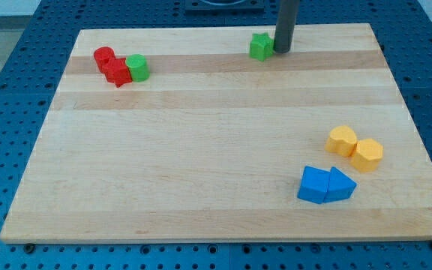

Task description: Move the green star into the green circle

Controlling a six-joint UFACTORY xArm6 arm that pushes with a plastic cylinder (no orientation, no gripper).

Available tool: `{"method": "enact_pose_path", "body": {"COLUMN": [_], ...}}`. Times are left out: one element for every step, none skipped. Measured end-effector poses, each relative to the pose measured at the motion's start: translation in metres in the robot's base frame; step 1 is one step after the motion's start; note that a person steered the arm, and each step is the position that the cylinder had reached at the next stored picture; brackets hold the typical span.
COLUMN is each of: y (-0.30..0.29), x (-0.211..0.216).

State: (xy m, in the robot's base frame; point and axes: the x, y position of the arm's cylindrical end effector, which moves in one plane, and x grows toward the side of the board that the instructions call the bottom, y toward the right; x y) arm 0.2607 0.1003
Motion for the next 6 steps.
{"method": "enact_pose_path", "body": {"y": [-0.009,-0.025,-0.044,-0.061,-0.078,-0.055], "x": [0.0,0.009,0.025,0.045,0.06,0.069]}}
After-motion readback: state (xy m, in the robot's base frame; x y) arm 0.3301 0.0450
